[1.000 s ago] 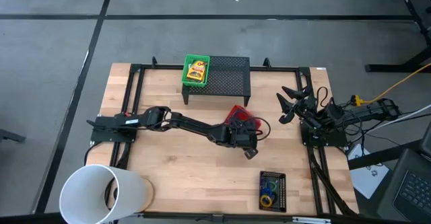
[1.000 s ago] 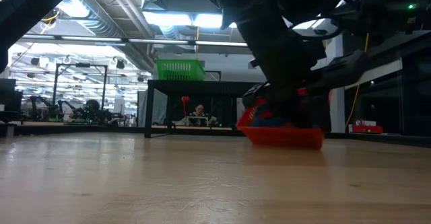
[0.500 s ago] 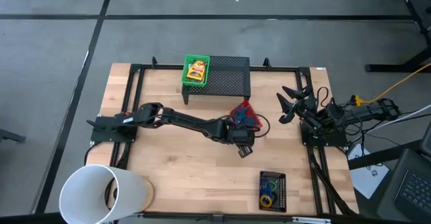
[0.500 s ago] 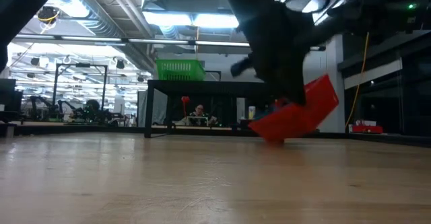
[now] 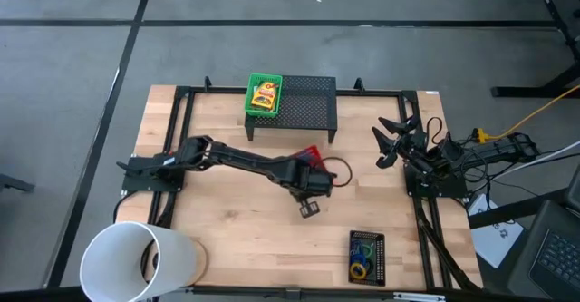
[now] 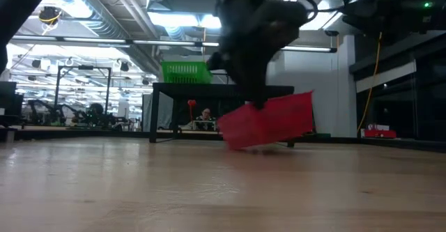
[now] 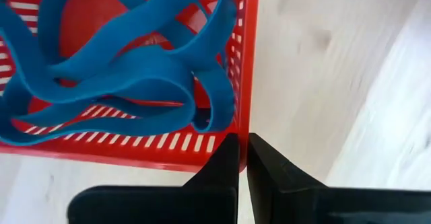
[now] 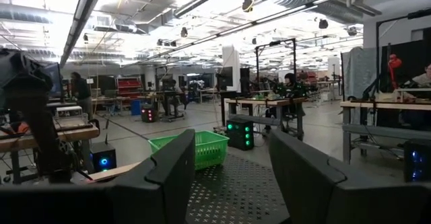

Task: Pick & Place Office Desk Supplies
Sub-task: Put the red bin on the shelf

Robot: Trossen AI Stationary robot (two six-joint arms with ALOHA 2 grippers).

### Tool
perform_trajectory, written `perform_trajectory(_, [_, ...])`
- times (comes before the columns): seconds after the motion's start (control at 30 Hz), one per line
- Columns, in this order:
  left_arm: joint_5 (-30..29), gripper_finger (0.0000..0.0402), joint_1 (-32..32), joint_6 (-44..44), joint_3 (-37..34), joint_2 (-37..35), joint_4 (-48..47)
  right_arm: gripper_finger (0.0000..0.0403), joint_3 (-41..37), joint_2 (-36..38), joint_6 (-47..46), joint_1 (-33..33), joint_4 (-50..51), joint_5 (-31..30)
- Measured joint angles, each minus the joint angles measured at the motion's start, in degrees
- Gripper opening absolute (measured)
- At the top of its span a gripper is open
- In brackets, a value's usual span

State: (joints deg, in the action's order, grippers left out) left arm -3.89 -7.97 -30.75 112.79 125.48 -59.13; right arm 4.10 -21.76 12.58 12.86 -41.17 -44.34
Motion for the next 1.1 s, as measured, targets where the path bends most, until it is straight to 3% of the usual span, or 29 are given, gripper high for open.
perform_trajectory(0.3, [6.3, 0.0004, -2.9, -2.0, 0.0, 0.2, -7.8, 0.0189, 0.0, 0.0, -0.9, 0.0, 0.0, 0.5])
perform_trajectory(0.6, [6.4, 0.0013, -5.5, -3.9, 0.0, 0.2, -14.2, 0.0189, 0.0, 0.0, -1.6, 0.0, 0.0, 0.8])
perform_trajectory(0.87, [2.5, 0.0088, -7.3, -4.1, 0.0, 0.1, -13.6, 0.0189, 0.0, 0.0, -2.7, 0.0, 0.0, 4.5])
perform_trajectory(1.1, [-6.2, 0.0152, -8.6, -8.1, 0.0, -1.1, -14.0, 0.0189, 0.0, 0.0, -2.5, 0.0, 0.0, 4.5])
